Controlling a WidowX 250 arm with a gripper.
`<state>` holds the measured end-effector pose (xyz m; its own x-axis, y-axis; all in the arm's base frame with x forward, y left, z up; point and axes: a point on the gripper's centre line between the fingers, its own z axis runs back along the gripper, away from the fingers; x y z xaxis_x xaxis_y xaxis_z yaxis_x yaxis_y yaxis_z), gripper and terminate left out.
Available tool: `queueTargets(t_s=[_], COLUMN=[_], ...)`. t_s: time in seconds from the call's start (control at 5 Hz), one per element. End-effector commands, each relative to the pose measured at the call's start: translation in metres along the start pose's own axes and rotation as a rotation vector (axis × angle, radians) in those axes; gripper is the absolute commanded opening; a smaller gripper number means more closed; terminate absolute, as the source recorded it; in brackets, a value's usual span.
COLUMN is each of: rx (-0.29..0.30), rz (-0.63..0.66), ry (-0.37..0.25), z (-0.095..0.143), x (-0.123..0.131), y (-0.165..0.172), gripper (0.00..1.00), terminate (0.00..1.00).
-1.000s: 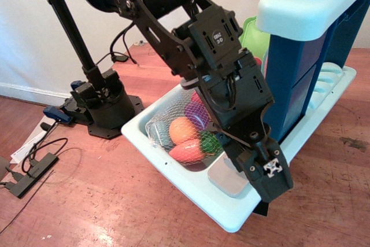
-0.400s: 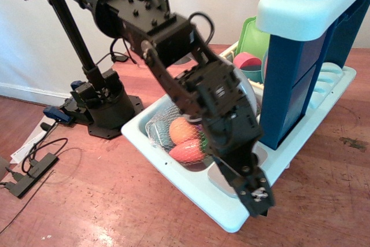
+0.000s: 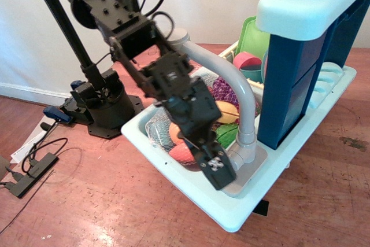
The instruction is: Turn lever vertical to front
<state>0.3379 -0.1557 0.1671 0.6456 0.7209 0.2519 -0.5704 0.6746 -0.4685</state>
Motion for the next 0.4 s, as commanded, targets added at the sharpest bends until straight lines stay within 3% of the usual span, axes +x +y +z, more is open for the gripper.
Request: queueTargets(t_s=[0.0, 0.2], rx=[-0.056, -0.068], rz=[0.047, 0.054], ry=[-0.072, -0.080], z=[0.018, 0.006], x=[0.016, 0.019], y=[0.005, 0.003], gripper=[1.00, 1.00], terminate=[0.00, 0.00])
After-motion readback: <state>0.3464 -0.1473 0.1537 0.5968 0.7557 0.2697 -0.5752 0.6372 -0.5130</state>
